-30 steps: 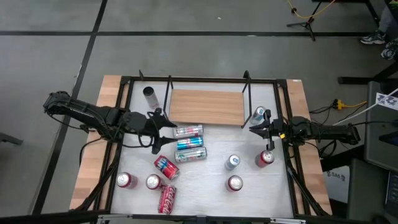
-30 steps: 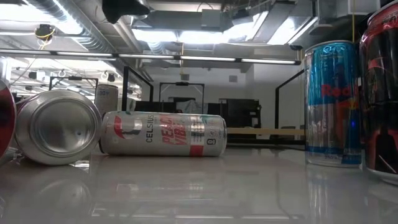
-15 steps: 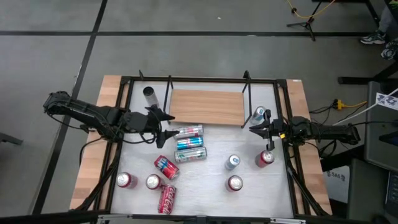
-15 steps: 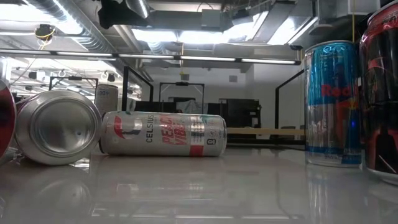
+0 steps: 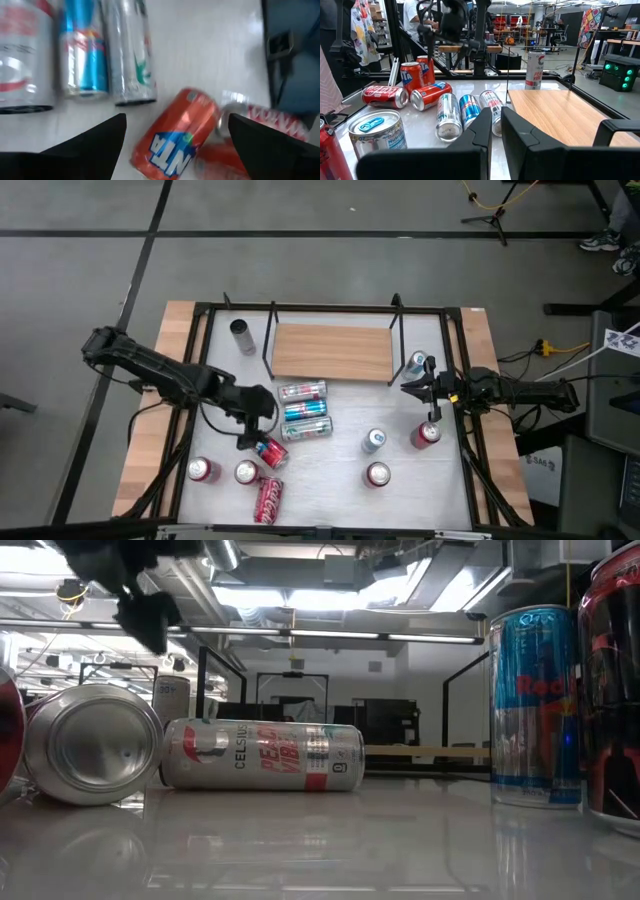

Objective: Place canned beverage on shelf
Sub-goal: Put the top red soda can on the shelf

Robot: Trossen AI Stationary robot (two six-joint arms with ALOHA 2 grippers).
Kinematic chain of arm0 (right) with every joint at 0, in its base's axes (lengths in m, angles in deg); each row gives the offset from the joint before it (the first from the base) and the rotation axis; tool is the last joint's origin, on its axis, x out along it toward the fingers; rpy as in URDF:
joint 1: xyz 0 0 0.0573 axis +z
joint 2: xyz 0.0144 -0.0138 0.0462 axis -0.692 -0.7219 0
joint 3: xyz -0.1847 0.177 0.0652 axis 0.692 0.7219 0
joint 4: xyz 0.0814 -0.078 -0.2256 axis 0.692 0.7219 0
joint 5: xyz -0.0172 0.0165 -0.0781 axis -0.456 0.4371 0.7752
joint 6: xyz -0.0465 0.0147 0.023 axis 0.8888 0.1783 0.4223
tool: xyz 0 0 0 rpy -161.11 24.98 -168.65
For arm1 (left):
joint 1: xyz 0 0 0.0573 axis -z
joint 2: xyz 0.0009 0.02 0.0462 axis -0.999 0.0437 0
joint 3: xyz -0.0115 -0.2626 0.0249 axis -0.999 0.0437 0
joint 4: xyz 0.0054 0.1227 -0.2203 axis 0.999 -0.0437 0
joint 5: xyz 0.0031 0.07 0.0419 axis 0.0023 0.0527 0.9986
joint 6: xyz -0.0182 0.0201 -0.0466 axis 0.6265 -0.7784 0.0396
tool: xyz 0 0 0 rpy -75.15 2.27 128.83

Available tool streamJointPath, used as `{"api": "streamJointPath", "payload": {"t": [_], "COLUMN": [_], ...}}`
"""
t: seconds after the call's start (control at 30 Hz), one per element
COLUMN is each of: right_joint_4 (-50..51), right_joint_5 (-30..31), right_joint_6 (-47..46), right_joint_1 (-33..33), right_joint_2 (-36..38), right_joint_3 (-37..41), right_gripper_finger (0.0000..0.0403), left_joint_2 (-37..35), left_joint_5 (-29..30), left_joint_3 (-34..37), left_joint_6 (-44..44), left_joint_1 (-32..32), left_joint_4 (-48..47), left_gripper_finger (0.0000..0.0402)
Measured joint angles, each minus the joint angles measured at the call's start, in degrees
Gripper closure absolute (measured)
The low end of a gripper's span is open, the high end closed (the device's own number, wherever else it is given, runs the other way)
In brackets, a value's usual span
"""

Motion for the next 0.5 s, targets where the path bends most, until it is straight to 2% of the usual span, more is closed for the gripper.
{"api": "streamJointPath", "payload": {"t": [0.2,0.5], "right_joint_4": [0.0,0.0], "right_joint_5": [0.0,0.0], "right_joint_6": [0.0,0.0], "right_joint_1": [0.0,0.0], "right_joint_2": [0.0,0.0], "right_joint_3": [0.0,0.0], "right_gripper_finger": [0.037,0.037], "left_joint_2": [3.3,6.0], "left_joint_5": [-0.2,-0.1], "left_joint_3": [0.0,0.0], "left_joint_6": [-3.8,-9.8], "left_joint_1": [1.3,3.6], "left_joint_4": [-4.2,-5.8], "left_gripper_finger": [0.0058,0.0058]}}
